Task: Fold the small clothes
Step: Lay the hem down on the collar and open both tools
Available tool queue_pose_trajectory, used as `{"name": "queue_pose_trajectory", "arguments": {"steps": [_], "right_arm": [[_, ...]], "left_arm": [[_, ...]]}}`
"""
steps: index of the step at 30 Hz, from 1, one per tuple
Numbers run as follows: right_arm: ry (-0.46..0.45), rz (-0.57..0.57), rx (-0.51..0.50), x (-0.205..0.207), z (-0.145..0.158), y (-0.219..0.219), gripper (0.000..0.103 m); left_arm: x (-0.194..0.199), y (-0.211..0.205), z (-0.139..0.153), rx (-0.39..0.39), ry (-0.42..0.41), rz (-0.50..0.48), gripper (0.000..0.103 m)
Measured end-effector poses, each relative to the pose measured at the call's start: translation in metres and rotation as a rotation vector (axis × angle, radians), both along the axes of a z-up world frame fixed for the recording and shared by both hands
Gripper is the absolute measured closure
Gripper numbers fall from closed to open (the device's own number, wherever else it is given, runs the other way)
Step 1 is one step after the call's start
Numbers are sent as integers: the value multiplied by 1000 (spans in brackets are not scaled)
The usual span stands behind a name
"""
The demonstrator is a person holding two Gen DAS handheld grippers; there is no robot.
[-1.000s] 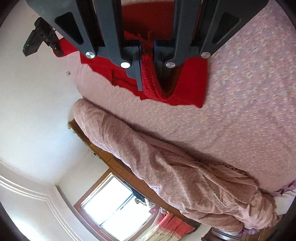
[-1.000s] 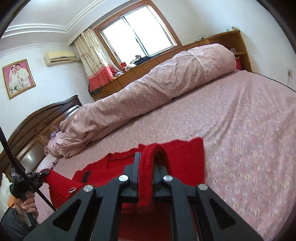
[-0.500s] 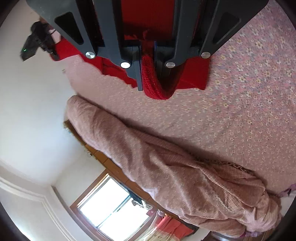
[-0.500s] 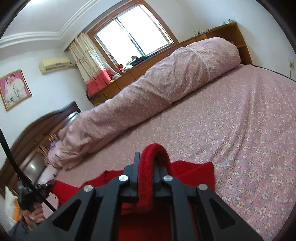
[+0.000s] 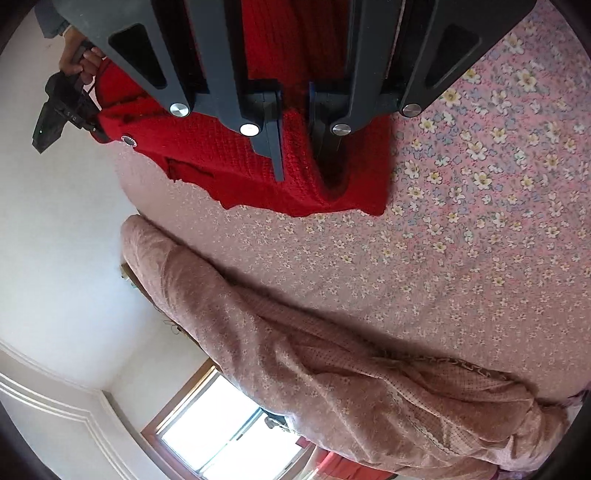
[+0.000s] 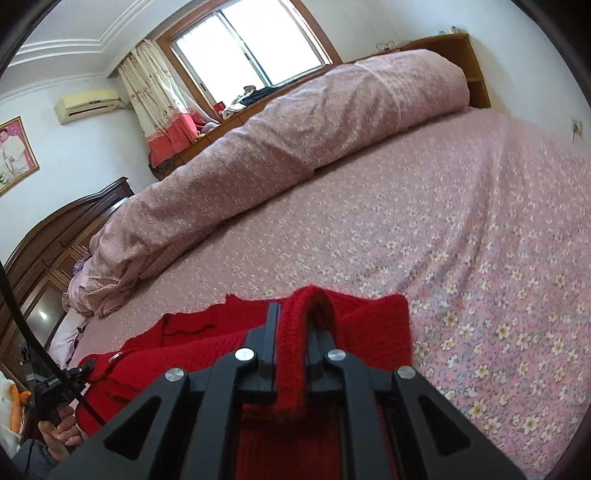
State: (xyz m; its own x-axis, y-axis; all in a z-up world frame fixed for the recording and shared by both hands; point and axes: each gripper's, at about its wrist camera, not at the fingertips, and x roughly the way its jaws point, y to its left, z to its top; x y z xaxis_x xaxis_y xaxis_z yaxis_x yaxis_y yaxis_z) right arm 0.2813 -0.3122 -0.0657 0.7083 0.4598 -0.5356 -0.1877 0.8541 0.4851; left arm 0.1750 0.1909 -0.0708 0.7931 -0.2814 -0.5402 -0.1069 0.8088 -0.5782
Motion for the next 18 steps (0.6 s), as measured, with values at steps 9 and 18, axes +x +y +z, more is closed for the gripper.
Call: {"name": "queue_pose_trajectory", "arguments": {"steps": [9,18], "right_arm": [[39,-11,-5,6,-13,0,94],[34,-5,55,4,-12,-2,88]], "left_arm": [[0,-10,8,84,16,-4,100],[2,-14,8,135,45,34,84]]}}
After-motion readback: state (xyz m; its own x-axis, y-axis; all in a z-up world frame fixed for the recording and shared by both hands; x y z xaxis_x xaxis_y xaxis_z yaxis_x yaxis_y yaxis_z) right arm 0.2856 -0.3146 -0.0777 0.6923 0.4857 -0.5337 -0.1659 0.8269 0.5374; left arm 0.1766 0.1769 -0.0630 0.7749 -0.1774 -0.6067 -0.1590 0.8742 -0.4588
